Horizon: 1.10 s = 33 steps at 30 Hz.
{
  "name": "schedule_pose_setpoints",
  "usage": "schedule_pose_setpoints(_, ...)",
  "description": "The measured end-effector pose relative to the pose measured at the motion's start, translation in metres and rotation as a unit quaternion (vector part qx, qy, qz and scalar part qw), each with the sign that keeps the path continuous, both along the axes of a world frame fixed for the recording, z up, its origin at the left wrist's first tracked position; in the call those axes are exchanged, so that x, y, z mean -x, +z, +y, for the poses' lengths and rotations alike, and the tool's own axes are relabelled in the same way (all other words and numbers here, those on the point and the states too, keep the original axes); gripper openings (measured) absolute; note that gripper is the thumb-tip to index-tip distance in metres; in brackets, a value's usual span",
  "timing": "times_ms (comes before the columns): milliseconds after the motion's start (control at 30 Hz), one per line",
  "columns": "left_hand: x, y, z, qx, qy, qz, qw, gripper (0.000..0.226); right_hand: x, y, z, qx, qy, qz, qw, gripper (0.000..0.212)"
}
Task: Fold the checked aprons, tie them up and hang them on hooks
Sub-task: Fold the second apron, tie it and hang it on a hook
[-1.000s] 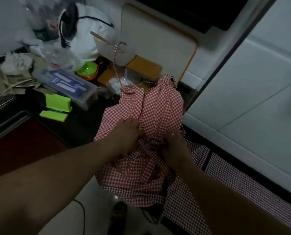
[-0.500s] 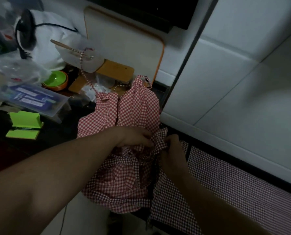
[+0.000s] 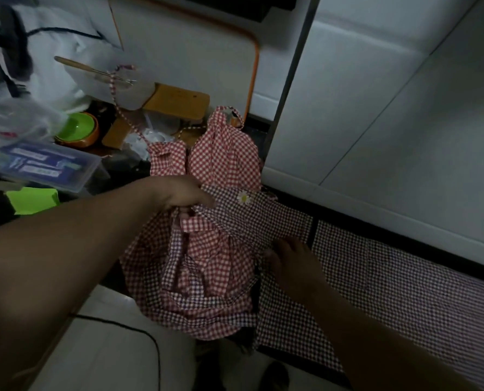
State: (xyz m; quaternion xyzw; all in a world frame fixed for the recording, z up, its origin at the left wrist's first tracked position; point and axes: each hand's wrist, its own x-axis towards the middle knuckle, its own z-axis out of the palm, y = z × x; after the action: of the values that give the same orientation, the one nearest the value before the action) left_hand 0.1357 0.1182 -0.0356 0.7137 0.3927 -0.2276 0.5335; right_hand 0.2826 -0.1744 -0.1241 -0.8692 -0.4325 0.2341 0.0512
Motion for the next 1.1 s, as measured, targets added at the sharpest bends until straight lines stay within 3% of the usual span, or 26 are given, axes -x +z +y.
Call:
schedule_pose_setpoints(67,0.001,-0.004,0.011,-0.172,-0.082,0.027,0.981,0.053,0.000,-0.002,0.000,0.028,0.016,-0.026,0.999,0.082)
schedule_pose_setpoints(133,0.001,0.000,0.018,-0.241,-0.116,0.017,0.963,0.052,0.001,-0.005,0.000,0.044,0.036,-0.045,0.997,0.062)
schedule_pose_setpoints(200,0.003,0.009,0.019,-0.201,-0.184,0.046,0.961,0.060,0.001,-0.006,0.001,0.058,0.039,-0.044,0.997,0.062)
schedule_pose_setpoints(300,0.014,0.019,0.020,-0.112,-0.243,0.103,0.958,0.044,-0.002,-0.001,0.006,0.078,0.021,-0.017,0.997,0.056)
schedule_pose_setpoints(400,0.024,0.024,0.023,-0.048,-0.165,0.034,0.985,0.038,0.011,0.021,0.018,-0.055,-0.026,-0.017,0.998,0.040)
schedule_pose_setpoints(500,0.022,0.031,0.016,-0.012,-0.053,-0.013,0.998,0.028,0.052,0.056,0.036,-0.215,0.036,0.028,0.975,0.042)
schedule_pose_setpoints(600,0.014,0.027,0.006,0.005,0.033,-0.009,0.999,0.023,0.112,0.062,0.050,-0.131,0.141,0.189,0.963,0.066)
schedule_pose_setpoints(667,0.012,0.024,0.003,0.021,0.077,0.006,0.997,0.022,0.136,0.047,0.051,-0.068,0.197,0.228,0.951,0.079)
schedule_pose_setpoints(733,0.014,0.022,0.006,0.039,0.127,0.020,0.991,0.017,0.141,0.032,0.047,-0.052,0.224,0.239,0.943,0.055)
schedule_pose_setpoints(767,0.016,0.022,0.010,0.049,0.152,0.025,0.987,0.013,0.137,0.029,0.045,-0.047,0.210,0.255,0.943,0.043)
schedule_pose_setpoints(867,0.024,0.020,0.019,0.076,0.197,0.040,0.976,0.033,0.103,0.037,0.043,-0.048,0.151,0.328,0.931,0.037)
schedule_pose_setpoints(933,0.026,0.021,0.015,0.108,0.217,0.037,0.970,0.031,0.078,0.054,0.047,-0.060,0.117,0.394,0.910,0.029)
schedule_pose_setpoints(1033,0.020,0.020,0.003,0.158,0.242,0.017,0.957,0.027,0.077,0.068,0.069,-0.118,0.028,0.497,0.859,0.062)
schedule_pose_setpoints(1100,0.011,0.020,-0.005,0.195,0.260,-0.006,0.946,0.025,0.094,0.060,0.089,-0.138,-0.031,0.524,0.840,0.074)
